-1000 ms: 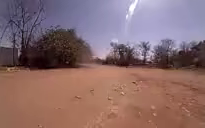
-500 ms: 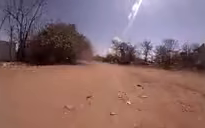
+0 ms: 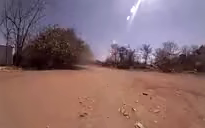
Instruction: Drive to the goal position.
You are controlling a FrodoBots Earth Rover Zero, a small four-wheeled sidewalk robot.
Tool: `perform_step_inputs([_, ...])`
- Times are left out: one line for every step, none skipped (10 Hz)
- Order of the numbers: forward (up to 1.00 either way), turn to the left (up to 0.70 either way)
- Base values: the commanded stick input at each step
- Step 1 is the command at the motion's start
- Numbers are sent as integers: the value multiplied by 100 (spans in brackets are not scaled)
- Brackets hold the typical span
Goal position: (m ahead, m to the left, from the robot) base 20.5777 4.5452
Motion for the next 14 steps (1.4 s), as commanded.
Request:
perform_step_inputs([100, 0])
perform_step_inputs([100, 0])
perform_step_inputs([100, 0])
perform_step_inputs([100, 0])
perform_step_inputs([100, 0])
perform_step_inputs([100, 0])
perform_step_inputs([100, 0])
perform_step_inputs([100, 0])
perform_step_inputs([100, 0])
perform_step_inputs([100, 0])
perform_step_inputs([100, 0])
perform_step_inputs([100, -27])
perform_step_inputs([100, -27])
perform_step_inputs([100, -21])
